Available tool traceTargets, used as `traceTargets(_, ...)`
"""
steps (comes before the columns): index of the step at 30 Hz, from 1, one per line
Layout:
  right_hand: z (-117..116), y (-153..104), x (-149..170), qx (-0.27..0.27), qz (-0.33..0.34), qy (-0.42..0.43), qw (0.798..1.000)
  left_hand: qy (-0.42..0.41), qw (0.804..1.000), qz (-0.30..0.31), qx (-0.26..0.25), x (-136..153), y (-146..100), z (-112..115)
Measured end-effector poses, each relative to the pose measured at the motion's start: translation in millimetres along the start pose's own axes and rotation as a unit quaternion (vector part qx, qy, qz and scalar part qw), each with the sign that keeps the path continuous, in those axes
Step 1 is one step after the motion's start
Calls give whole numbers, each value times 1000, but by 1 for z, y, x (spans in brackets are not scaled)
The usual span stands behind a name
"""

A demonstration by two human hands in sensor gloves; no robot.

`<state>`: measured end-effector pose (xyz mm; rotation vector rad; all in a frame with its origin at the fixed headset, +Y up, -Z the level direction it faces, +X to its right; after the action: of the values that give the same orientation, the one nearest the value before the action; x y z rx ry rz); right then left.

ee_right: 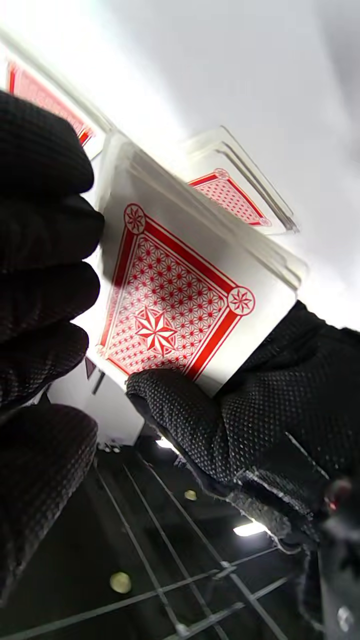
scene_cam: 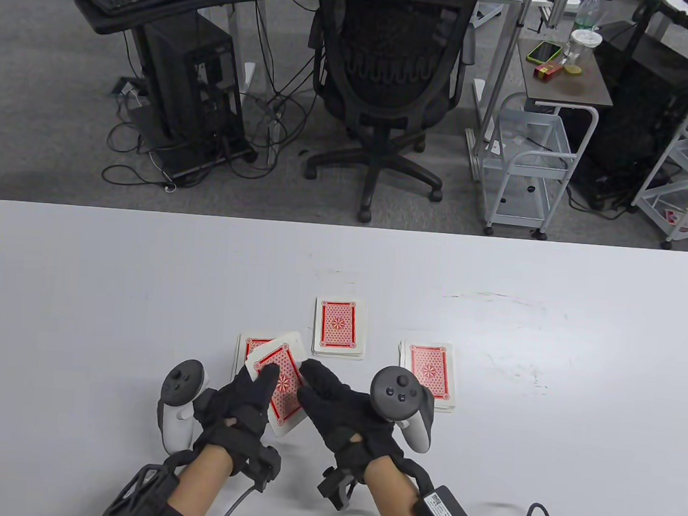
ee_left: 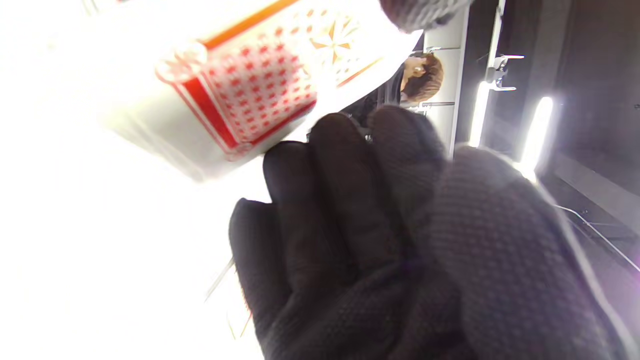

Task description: Four-player card dealing with fan arrangement

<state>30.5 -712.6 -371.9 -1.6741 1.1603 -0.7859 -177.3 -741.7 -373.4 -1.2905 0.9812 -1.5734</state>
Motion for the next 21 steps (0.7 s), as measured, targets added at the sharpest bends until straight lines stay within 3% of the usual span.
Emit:
traceTargets(3, 4, 2, 2, -19, 6, 16, 1000, 40, 999, 15, -23, -12, -2, 14)
traceTargets(6, -2, 5, 3, -89, 18, 19, 996, 42, 999, 27, -2, -14, 0, 34)
traceTargets(8, -7, 6, 3, -130, 36, 12, 991, 20, 998, 37, 48, -11, 2, 48)
traceTargets(11, -8, 6, 4, -146, 53, 13, 988, -10, 991, 57, 123, -11, 5, 57)
traceTargets(16, 5, 7, 4, -80, 64, 16, 995, -59, 976, 80, 193, -13, 3, 58)
traceTargets(20, 29, 5, 16, 41, 24, 48, 998, -61, 969, 84, 223, -13, 4, 57)
traceTargets(21, 32, 5, 18, 51, 27, 52, 997, -60, 970, 86, 220, -13, 4, 56)
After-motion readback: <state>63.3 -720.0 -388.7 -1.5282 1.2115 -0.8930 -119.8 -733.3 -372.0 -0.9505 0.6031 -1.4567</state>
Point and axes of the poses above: the tracker on the back of each hand, its own x axis roughly to the little-finger side, its own y axis roughly from the wrist to the fingertips, z = x × y, the point moved 4 cm from there along y, roughly from the wrist to the fingertips, and after that the axes turned 11 degrees about -z, right-handed, at the moved point
